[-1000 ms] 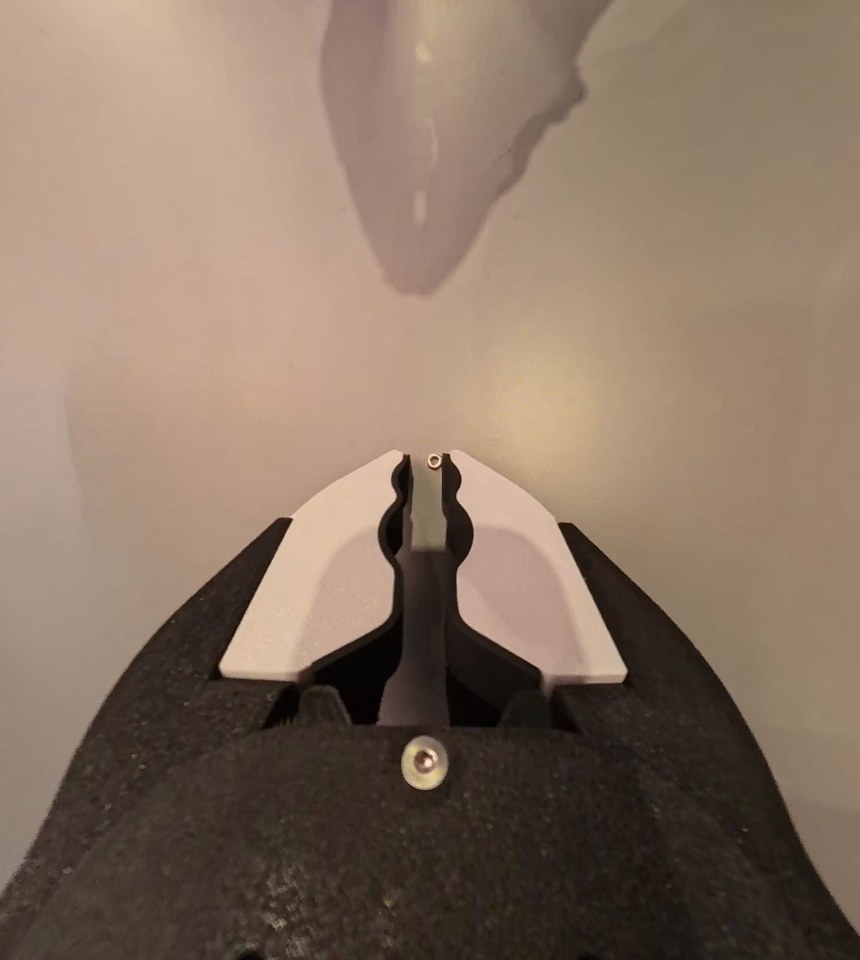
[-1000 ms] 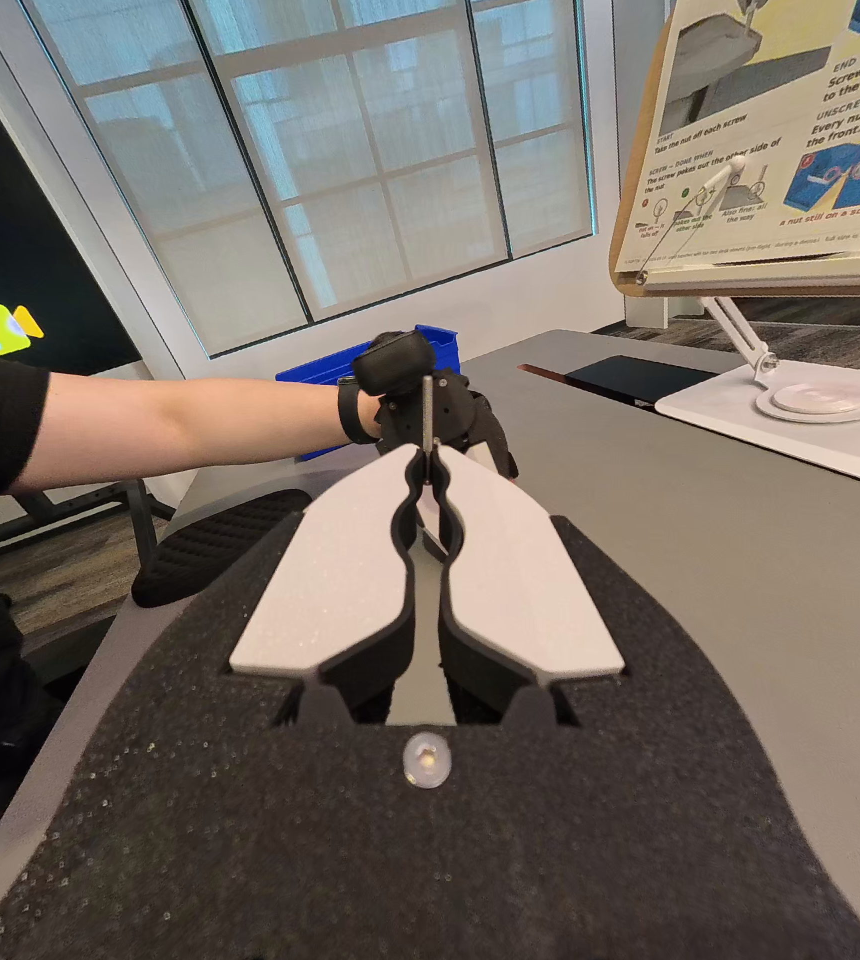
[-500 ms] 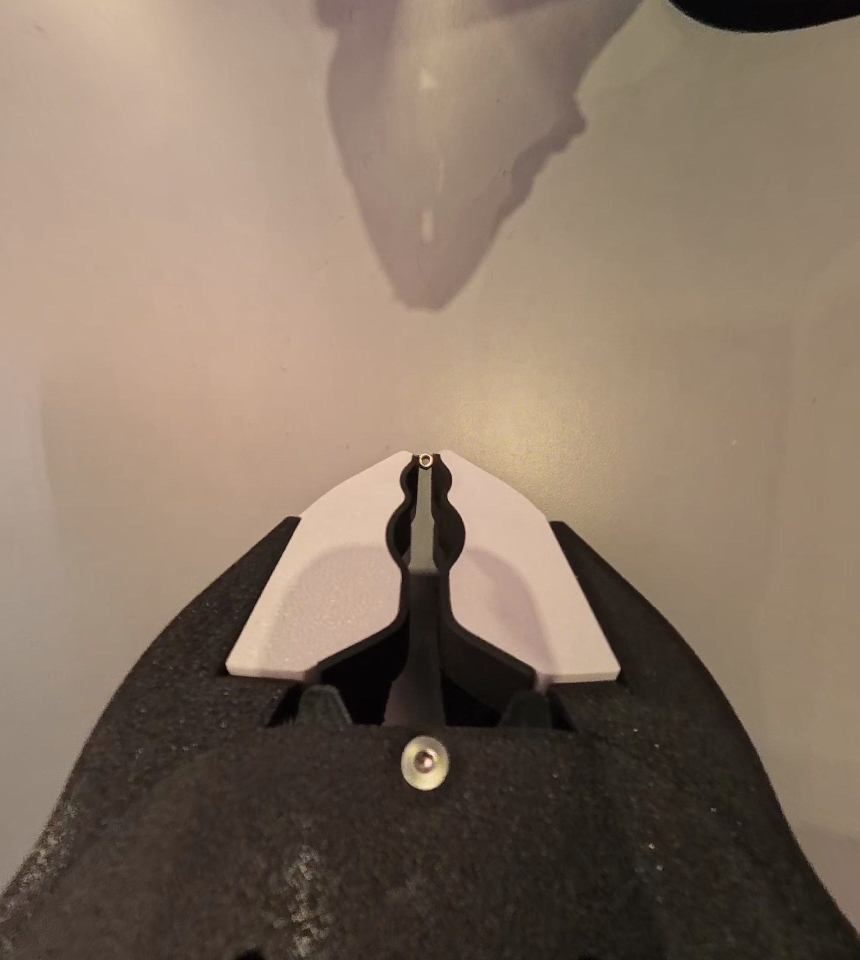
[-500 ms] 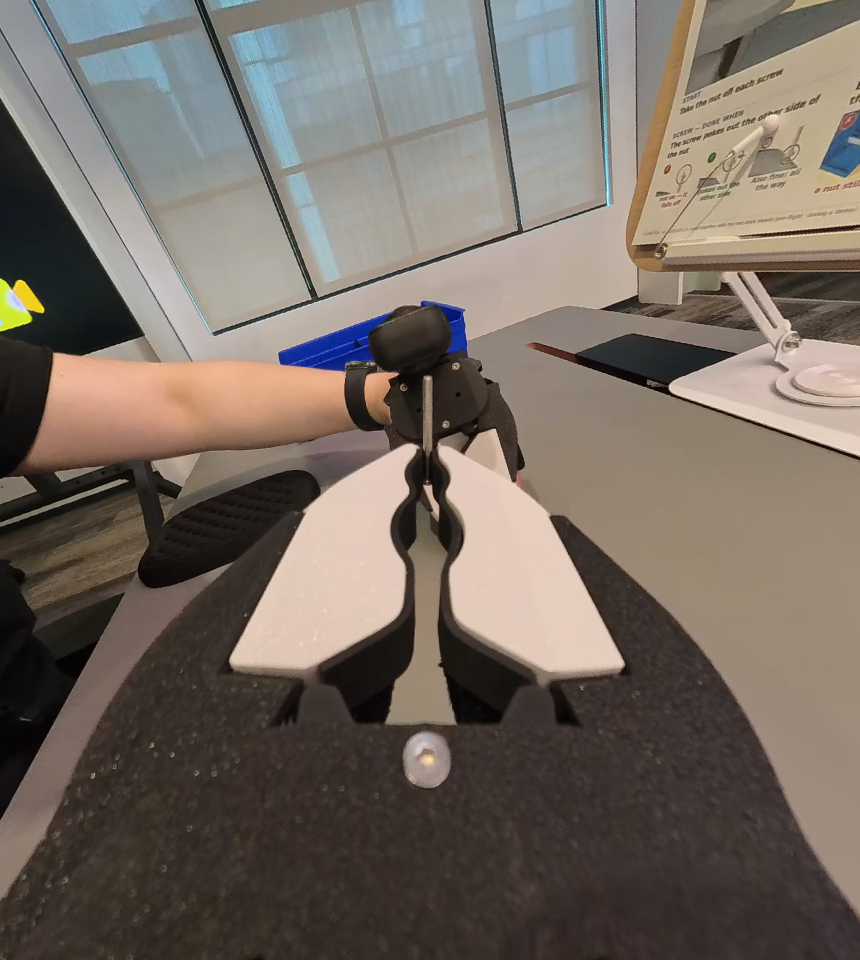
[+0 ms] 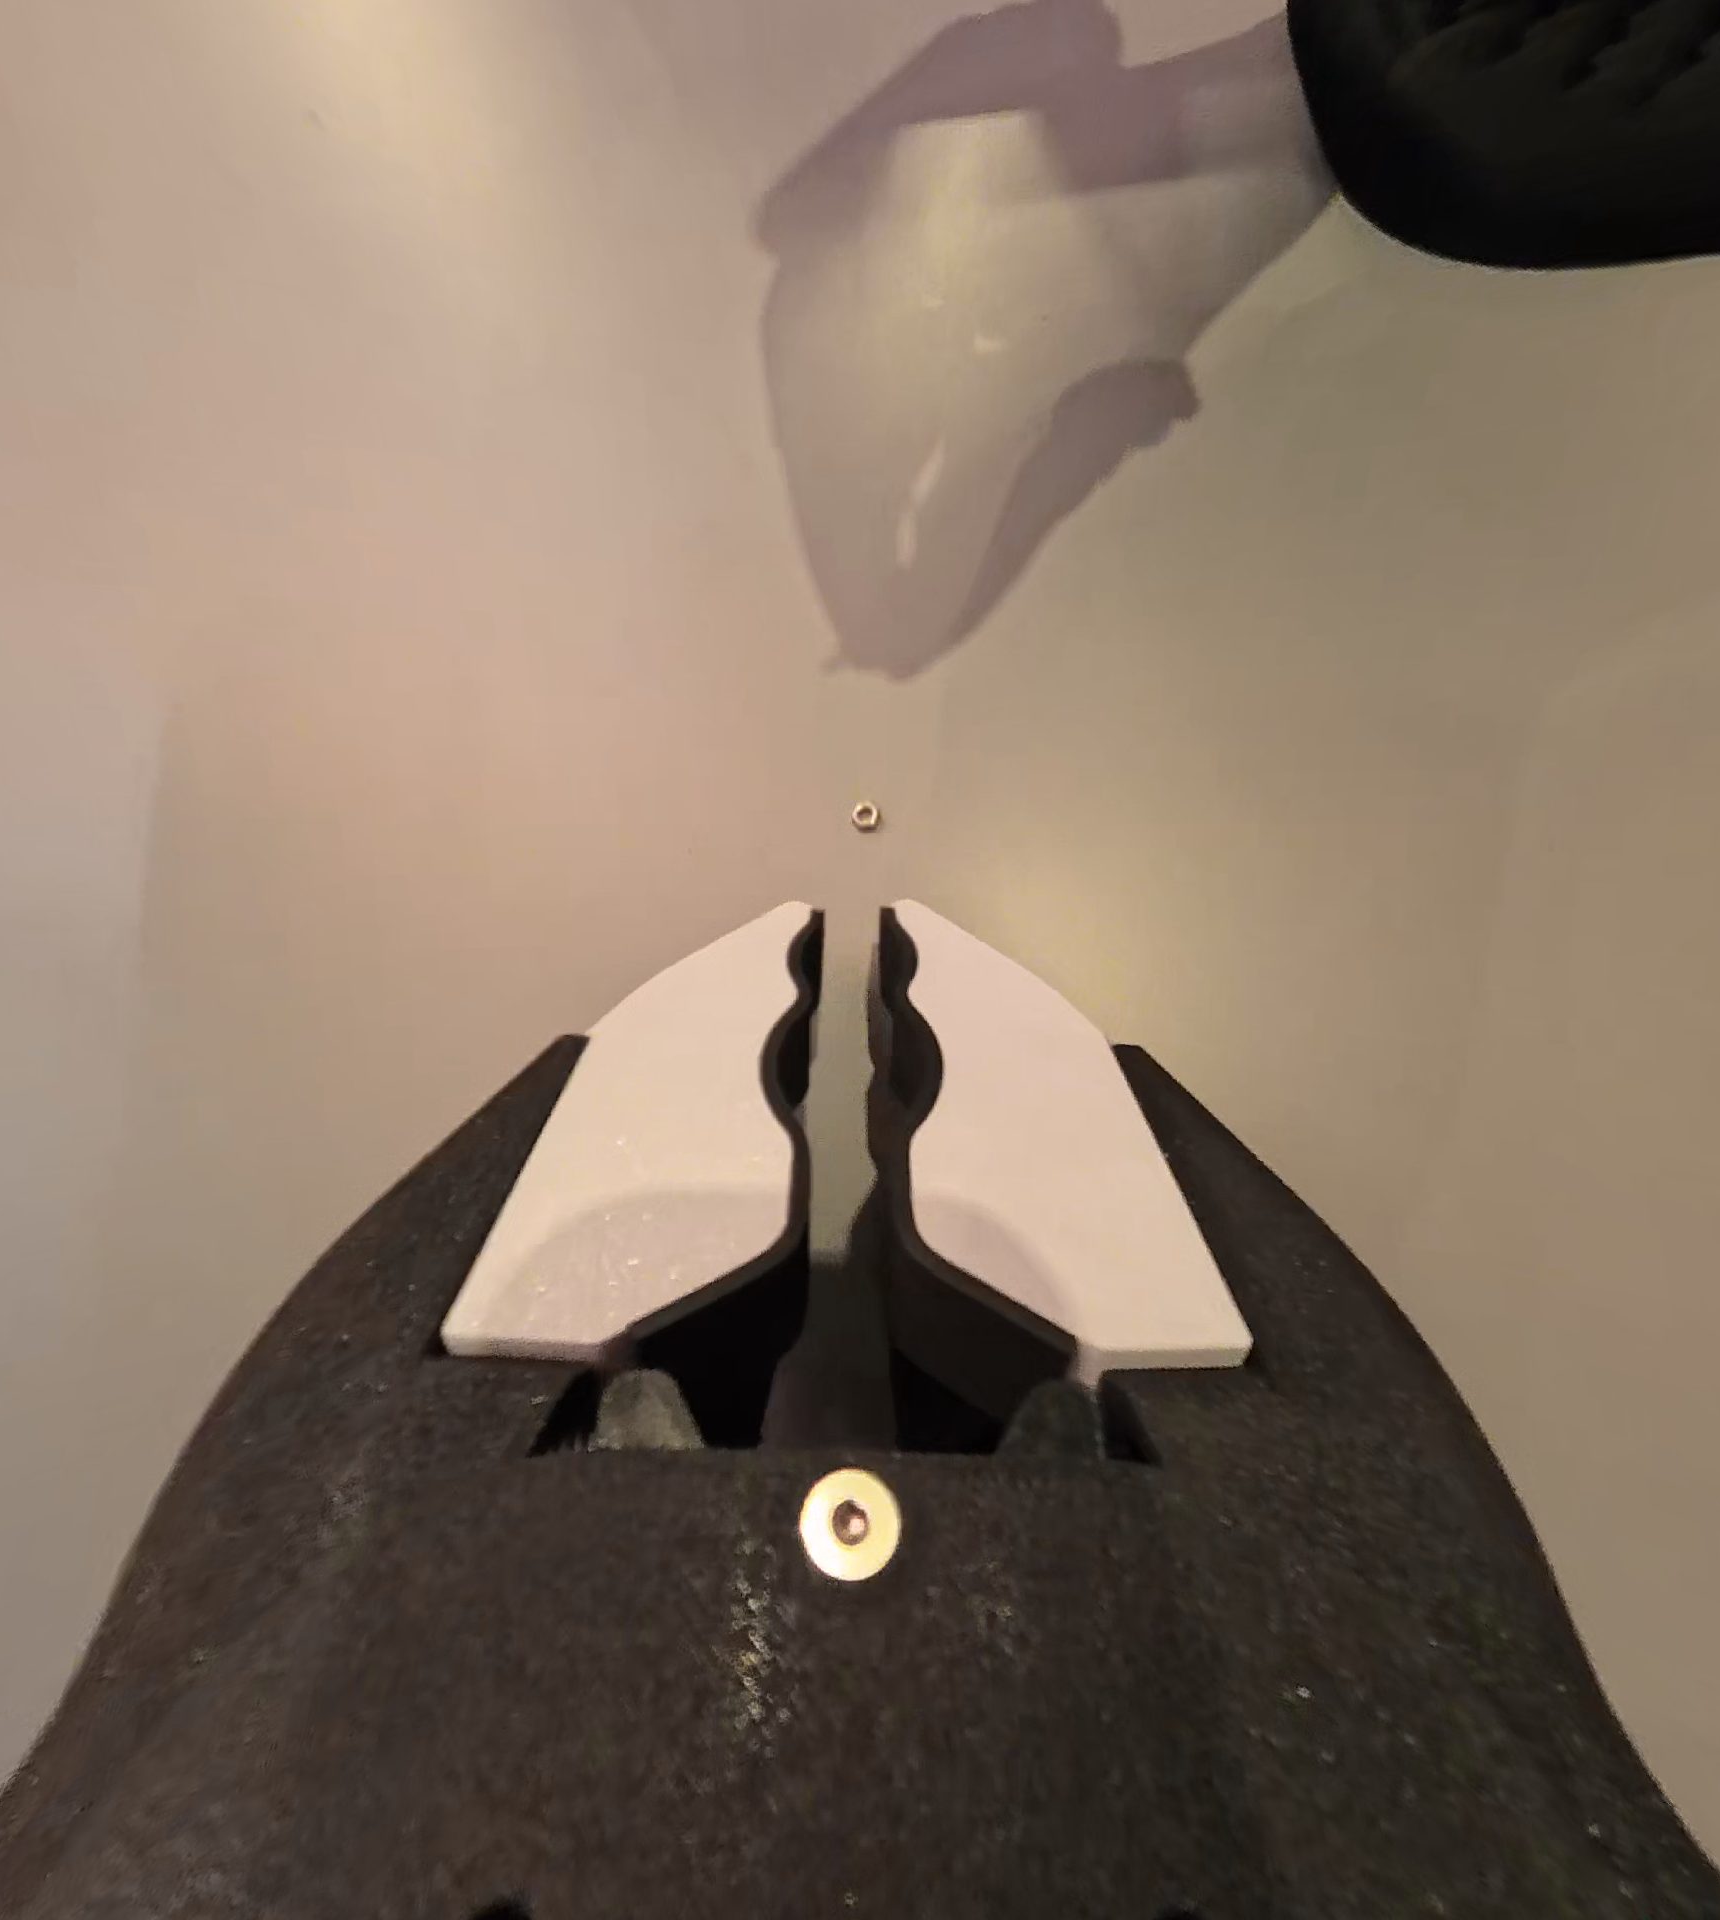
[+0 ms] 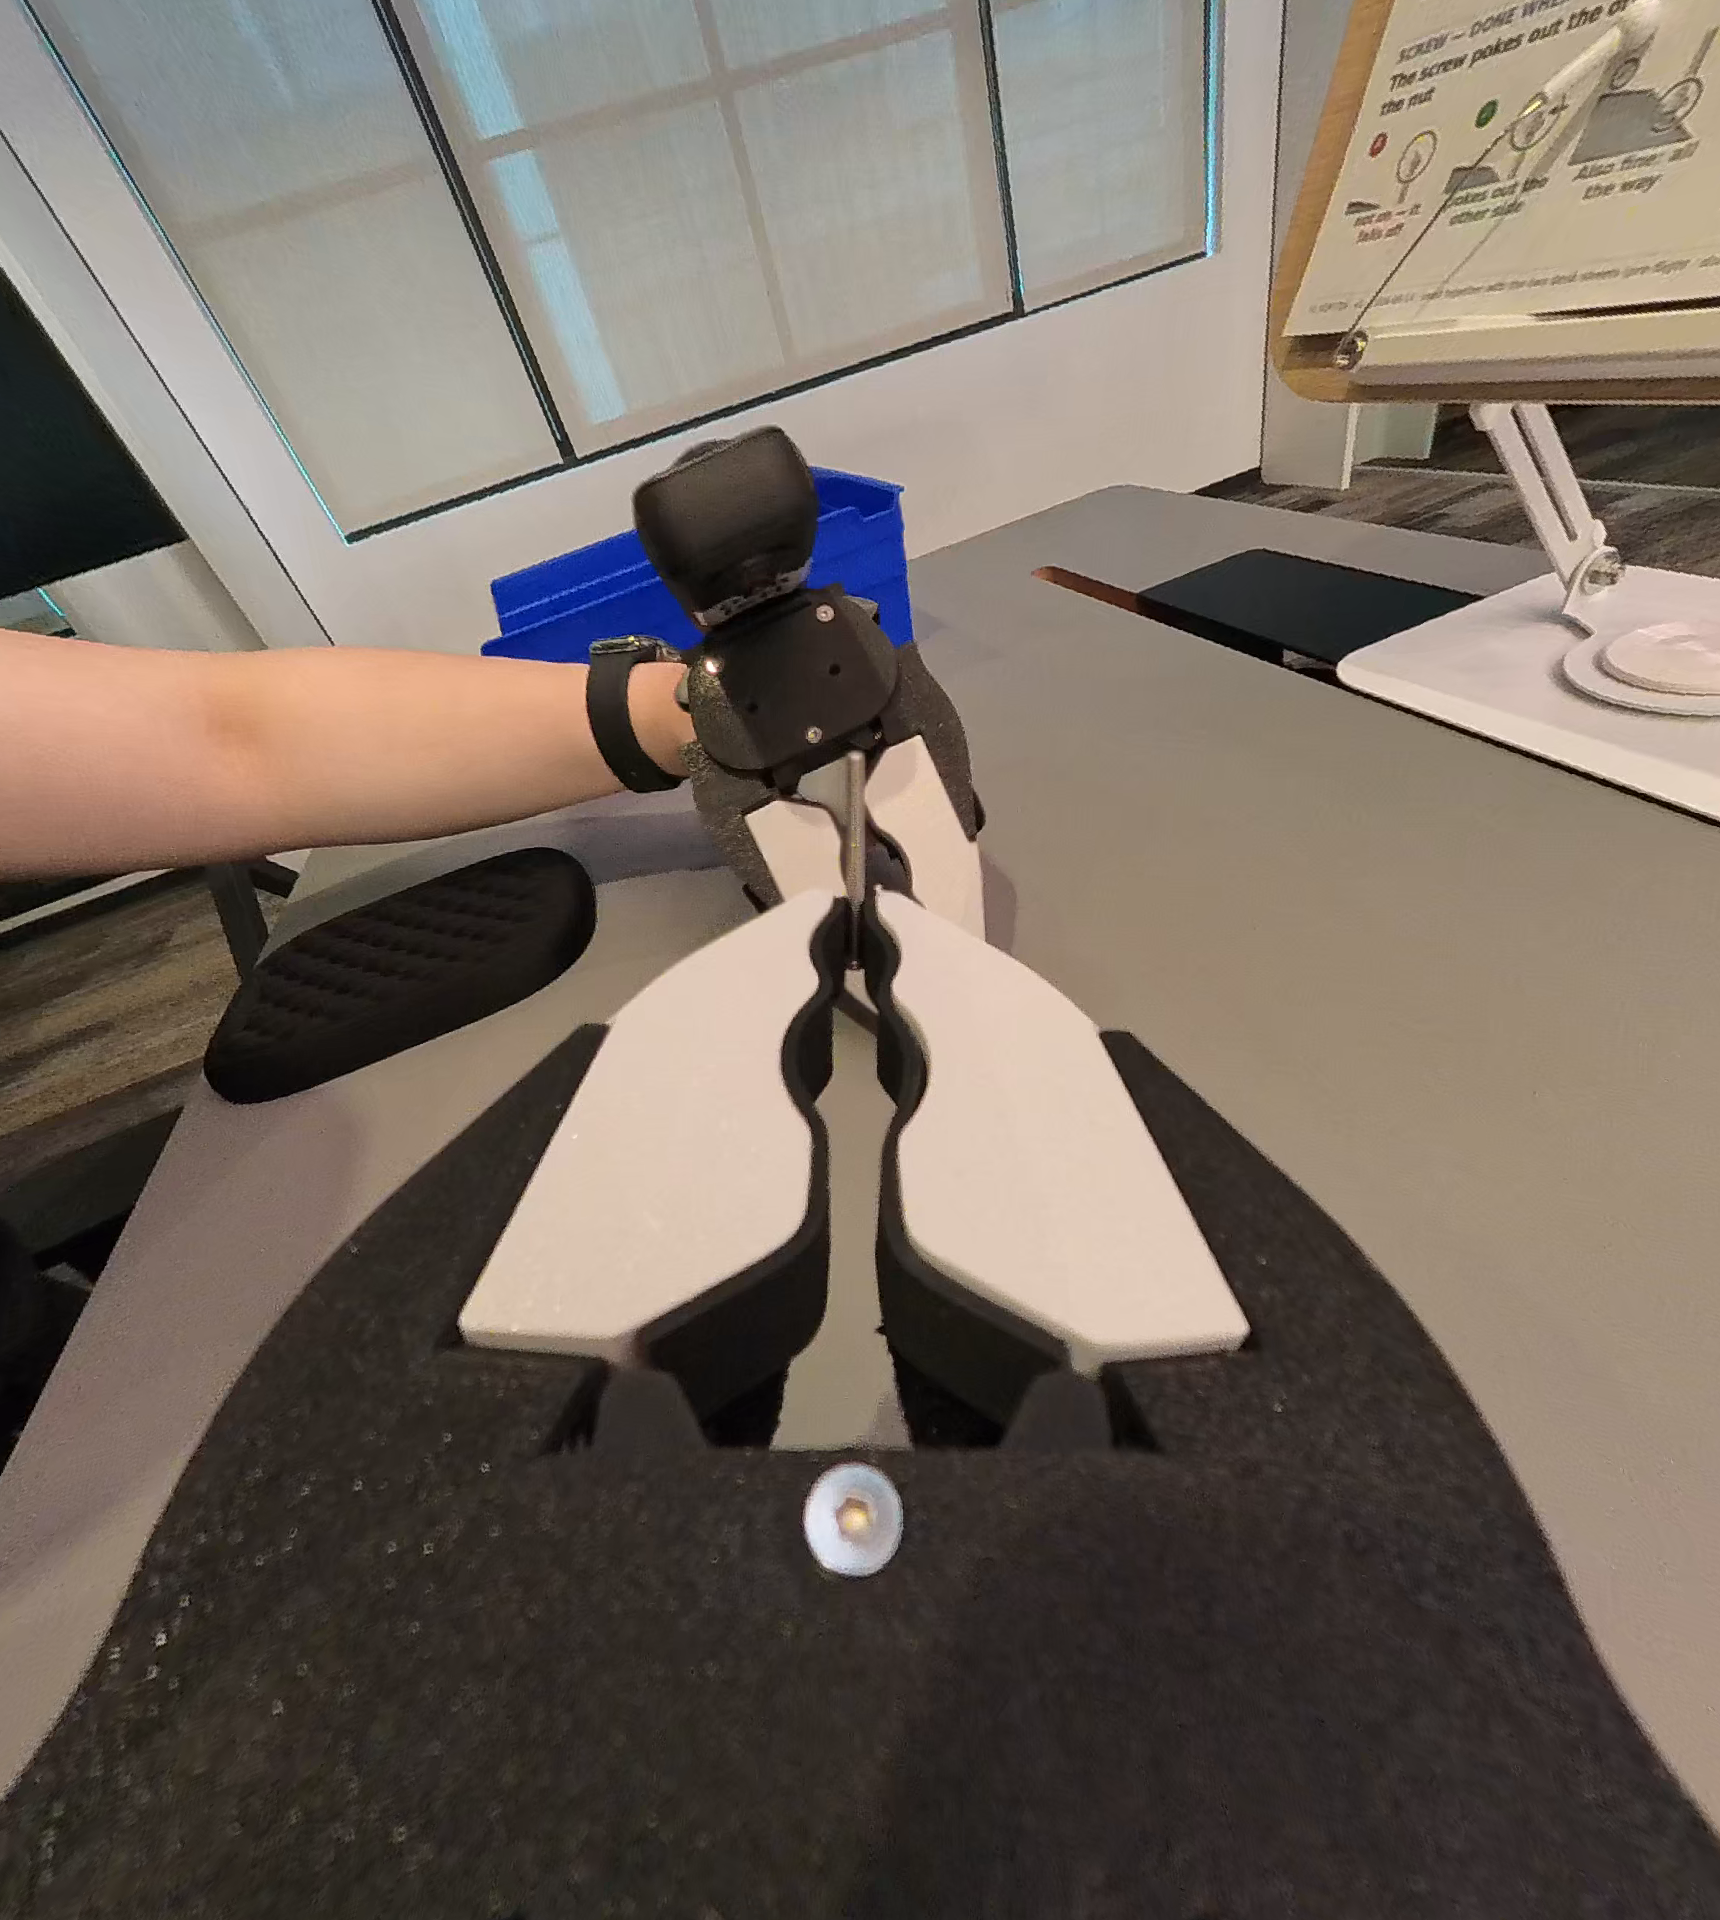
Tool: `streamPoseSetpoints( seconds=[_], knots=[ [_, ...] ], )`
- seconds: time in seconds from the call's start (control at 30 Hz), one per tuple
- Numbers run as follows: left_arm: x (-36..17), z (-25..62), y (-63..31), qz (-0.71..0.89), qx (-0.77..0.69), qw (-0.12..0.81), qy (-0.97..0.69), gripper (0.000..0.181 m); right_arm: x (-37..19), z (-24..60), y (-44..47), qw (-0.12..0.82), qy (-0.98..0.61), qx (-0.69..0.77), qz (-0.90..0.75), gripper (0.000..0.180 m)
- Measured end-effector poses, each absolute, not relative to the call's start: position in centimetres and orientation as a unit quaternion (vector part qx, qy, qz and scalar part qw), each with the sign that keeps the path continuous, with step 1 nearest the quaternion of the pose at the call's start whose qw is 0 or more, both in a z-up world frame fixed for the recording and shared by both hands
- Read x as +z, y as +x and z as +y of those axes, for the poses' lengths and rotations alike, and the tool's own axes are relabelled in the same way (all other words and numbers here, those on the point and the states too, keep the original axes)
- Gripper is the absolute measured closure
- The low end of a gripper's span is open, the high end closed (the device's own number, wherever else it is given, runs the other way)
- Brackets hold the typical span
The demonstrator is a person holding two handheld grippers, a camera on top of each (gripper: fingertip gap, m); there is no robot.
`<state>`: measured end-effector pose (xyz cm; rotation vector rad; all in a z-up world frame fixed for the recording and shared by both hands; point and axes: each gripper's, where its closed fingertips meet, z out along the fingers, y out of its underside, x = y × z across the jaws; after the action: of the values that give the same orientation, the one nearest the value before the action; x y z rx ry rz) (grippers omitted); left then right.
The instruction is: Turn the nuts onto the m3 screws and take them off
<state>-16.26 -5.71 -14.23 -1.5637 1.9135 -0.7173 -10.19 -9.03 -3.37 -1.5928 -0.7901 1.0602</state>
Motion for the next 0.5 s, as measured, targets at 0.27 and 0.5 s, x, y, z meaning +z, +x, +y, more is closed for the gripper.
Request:
streamPoseSetpoints(
  seconds=[0.27, 0.5],
  knots=[
    [-12.5, -6.4, -13.2, 0.674, -0.276, 0.324, -0.604, 0.163, -2.7, -9.3, -10.5, 0.512, -0.649, 0.464, -0.318, 0.178],
    [-3.3, -9.6, -10.9, 0.547, -0.433, 0.389, -0.601, 0.165, 1.1, -10.5, -11.2, 0.490, -0.568, 0.613, -0.248, 0.178]
  ],
)
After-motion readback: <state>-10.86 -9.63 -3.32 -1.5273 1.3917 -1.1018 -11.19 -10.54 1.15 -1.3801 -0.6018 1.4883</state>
